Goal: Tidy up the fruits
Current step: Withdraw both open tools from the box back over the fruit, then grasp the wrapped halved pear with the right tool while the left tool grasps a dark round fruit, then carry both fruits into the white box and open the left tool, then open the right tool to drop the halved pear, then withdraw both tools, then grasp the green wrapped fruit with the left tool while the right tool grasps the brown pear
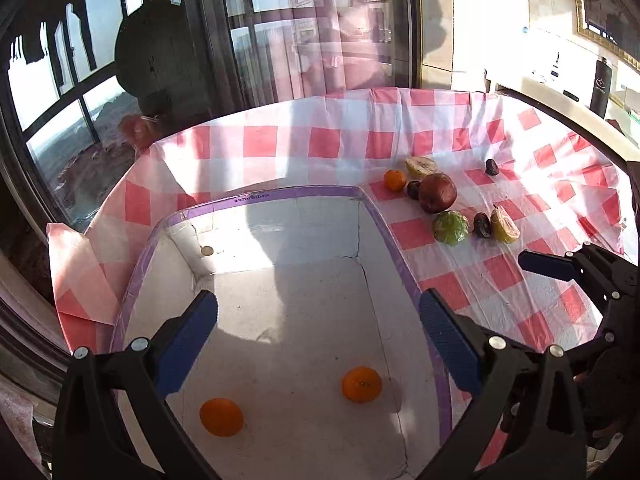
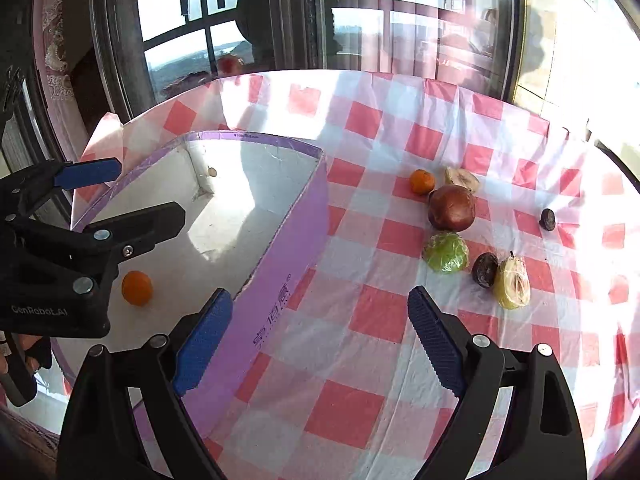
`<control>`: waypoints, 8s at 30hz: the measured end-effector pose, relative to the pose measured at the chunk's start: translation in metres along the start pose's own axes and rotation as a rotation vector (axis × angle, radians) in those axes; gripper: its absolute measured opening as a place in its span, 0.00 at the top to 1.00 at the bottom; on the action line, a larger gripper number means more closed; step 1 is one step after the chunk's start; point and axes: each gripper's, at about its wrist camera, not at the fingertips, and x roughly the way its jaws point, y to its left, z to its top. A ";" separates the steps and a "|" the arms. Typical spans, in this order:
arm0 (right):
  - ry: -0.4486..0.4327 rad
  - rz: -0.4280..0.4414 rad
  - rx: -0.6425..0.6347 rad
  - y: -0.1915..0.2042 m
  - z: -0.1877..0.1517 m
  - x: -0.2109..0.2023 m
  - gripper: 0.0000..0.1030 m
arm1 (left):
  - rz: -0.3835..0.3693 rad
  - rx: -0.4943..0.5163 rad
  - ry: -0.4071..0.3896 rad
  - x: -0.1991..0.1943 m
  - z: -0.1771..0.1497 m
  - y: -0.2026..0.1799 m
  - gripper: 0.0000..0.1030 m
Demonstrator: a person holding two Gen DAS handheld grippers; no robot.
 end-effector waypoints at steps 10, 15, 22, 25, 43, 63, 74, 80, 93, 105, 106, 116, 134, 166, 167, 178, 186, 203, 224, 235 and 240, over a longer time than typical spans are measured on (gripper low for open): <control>0.195 -0.138 0.169 -0.135 -0.053 0.042 0.17 | -0.121 0.000 0.093 0.032 0.030 -0.102 0.02; 0.230 -0.102 0.232 -0.184 -0.059 0.066 0.17 | -0.162 0.055 0.160 0.061 0.025 -0.155 0.02; 0.236 -0.018 0.173 -0.204 -0.046 0.098 0.16 | -0.132 0.014 0.341 0.119 -0.004 -0.182 0.02; 0.226 0.022 0.129 -0.206 -0.034 0.108 0.16 | -0.092 -0.013 0.385 0.132 -0.015 -0.181 0.02; 0.197 0.134 0.122 -0.243 -0.020 0.106 0.40 | -0.155 0.055 0.369 0.179 0.007 -0.224 0.13; 0.191 0.041 0.285 -0.287 -0.065 0.065 0.39 | -0.173 0.455 0.210 0.248 0.058 -0.259 0.62; 0.191 0.014 0.282 -0.284 -0.064 0.065 0.39 | -0.278 0.057 0.307 0.208 0.026 -0.226 0.63; 0.209 0.007 0.298 -0.280 -0.064 0.064 0.39 | -0.264 -0.015 0.357 0.187 -0.002 -0.207 0.63; 0.238 0.054 0.266 -0.233 -0.072 0.052 0.40 | -0.236 -0.008 0.409 0.151 -0.024 -0.199 0.63; 0.208 0.011 0.287 -0.188 -0.077 0.017 0.40 | -0.325 0.106 0.328 0.103 -0.017 -0.194 0.63; 0.206 0.007 0.296 -0.185 -0.079 0.015 0.40 | -0.333 0.118 0.315 0.099 -0.015 -0.193 0.63; 0.182 -0.042 0.321 -0.144 -0.079 -0.005 0.40 | -0.437 0.103 0.191 0.061 0.007 -0.159 0.63; 0.025 0.097 0.218 -0.023 -0.001 -0.031 0.40 | -0.311 -0.231 0.126 0.034 0.002 0.026 0.63; 0.378 0.265 -0.382 0.174 -0.022 0.051 0.40 | -0.095 -0.305 0.366 0.070 -0.062 0.132 0.60; 0.378 0.265 -0.380 0.174 -0.023 0.051 0.40 | -0.094 -0.310 0.367 0.070 -0.062 0.132 0.57; 0.363 0.265 -0.362 0.170 -0.023 0.049 0.37 | -0.095 -0.327 0.375 0.070 -0.065 0.135 0.40; 0.345 0.302 -0.361 0.168 -0.024 0.046 0.34 | -0.072 -0.316 0.386 0.072 -0.068 0.133 0.39; 0.046 0.340 0.084 0.029 0.001 -0.006 0.30 | 0.077 -0.317 0.024 0.016 0.002 0.071 0.05; 0.228 0.048 0.405 -0.208 -0.073 0.022 0.26 | -0.107 -0.016 0.270 0.190 0.054 -0.176 0.02; 0.237 0.092 0.364 -0.243 -0.055 0.062 0.26 | -0.099 0.022 0.275 0.266 0.063 -0.192 0.09; 0.194 0.118 0.377 -0.261 -0.019 0.088 0.26 | -0.144 0.040 0.228 0.263 0.062 -0.200 0.31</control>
